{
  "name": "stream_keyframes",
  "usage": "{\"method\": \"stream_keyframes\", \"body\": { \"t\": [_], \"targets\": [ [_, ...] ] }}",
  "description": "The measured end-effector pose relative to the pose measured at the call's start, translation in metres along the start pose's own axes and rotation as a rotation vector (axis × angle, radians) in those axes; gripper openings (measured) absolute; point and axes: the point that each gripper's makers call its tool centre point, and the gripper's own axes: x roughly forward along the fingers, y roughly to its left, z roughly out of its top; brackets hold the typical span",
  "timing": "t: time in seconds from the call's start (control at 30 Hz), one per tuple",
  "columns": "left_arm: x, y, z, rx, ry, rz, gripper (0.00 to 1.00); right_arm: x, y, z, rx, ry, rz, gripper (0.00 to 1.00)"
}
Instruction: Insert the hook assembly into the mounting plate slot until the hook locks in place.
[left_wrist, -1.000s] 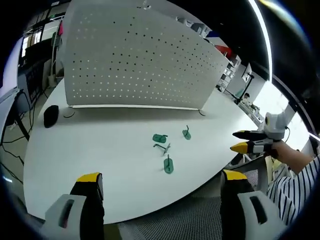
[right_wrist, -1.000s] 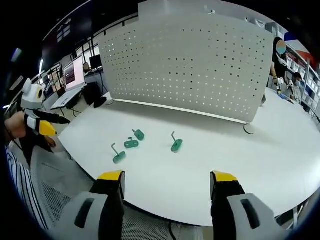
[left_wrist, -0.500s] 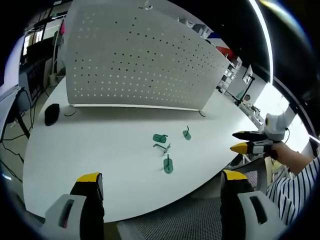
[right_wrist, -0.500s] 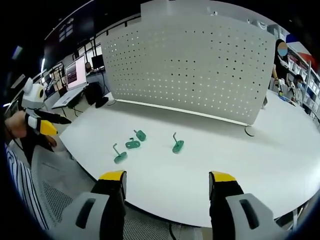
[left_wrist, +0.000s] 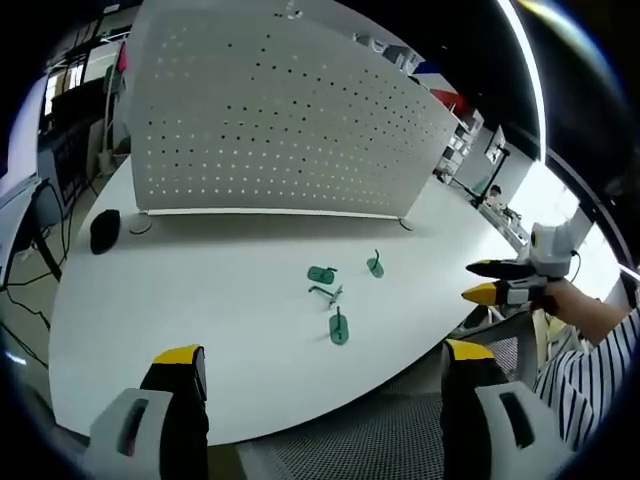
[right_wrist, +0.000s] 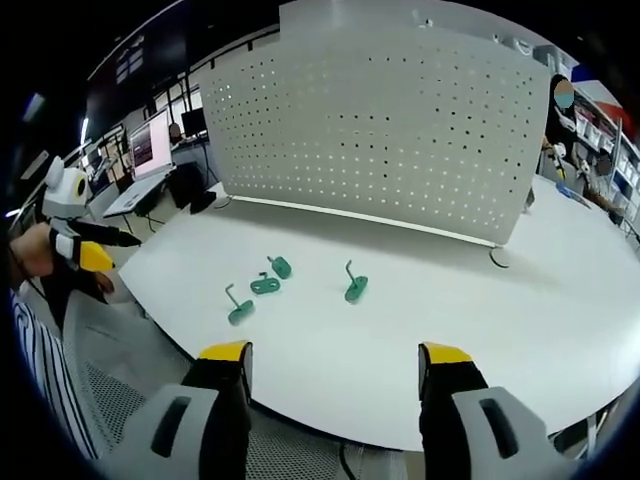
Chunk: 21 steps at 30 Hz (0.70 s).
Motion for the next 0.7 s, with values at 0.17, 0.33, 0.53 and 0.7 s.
{"method": "stream_keyframes", "body": {
  "t": [0.17,0.33,0.53,0.7],
  "targets": [
    [-0.0012,0.0034,0.0015,-0.001,-0.009,0.006,1.00,0.0006,-0.0024,0.0017,-0.013,0.003,-0.004,0.63],
    [-0.0005,0.0052,0.0003,-0.003,-0.003,0.011,1.00,0.0021,-0.0016,-0.0005,-0.007,0.002,-0.009,0.63],
    [0.0003,0.0043,-0.0011,-0.004,-0.002,0.009,1.00,0.0044,0.0006,-0.0039,0.009,0.001,-0.007,0.59],
    [0.0013,0.0045,-0.0038,-0.002,0.009,0.007,1.00,0.0072,-0.0043,0.0029,0.011,-0.037,-0.033,0.52]
  ]
}}
